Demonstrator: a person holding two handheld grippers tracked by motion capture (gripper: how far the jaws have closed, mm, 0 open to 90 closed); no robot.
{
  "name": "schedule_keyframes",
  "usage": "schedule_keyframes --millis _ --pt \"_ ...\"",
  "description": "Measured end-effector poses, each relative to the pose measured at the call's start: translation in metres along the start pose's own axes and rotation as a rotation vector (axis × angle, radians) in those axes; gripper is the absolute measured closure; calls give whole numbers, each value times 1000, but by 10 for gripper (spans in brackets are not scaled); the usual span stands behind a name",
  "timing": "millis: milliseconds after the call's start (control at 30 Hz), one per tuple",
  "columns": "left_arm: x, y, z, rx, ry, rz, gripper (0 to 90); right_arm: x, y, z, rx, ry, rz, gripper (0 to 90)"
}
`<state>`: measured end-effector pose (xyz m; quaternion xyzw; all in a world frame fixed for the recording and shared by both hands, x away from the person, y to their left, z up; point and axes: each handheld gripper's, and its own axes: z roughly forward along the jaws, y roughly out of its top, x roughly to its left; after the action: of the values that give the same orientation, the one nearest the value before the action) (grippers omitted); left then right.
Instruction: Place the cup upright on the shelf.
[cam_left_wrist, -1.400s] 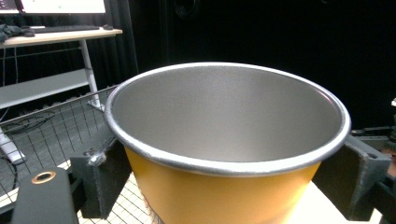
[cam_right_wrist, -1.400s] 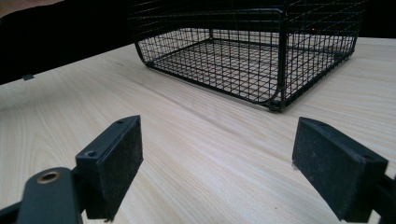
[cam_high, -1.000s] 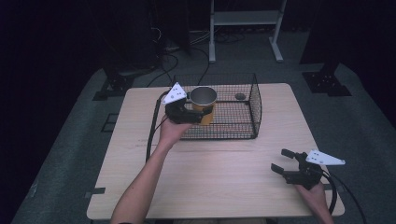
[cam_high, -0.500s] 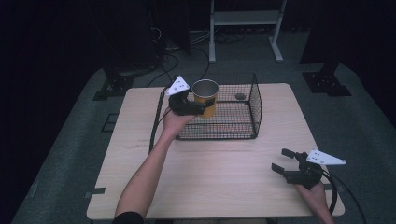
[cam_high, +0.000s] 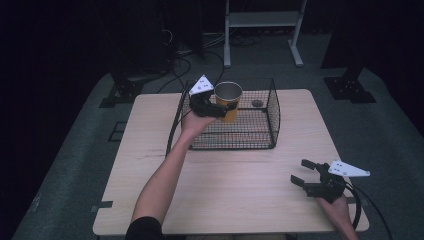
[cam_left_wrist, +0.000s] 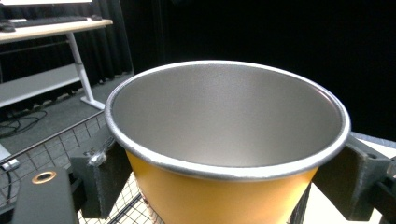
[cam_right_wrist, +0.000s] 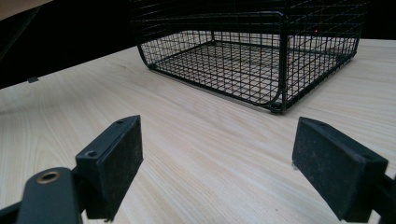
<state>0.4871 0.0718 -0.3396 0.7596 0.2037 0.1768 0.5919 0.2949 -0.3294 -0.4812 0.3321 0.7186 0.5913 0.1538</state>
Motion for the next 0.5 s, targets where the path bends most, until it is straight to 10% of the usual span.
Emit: schedule_keyframes --millis 500 --pt "17 -6 23 36 -18 -11 139 0 0 0 -1 6 -5 151"
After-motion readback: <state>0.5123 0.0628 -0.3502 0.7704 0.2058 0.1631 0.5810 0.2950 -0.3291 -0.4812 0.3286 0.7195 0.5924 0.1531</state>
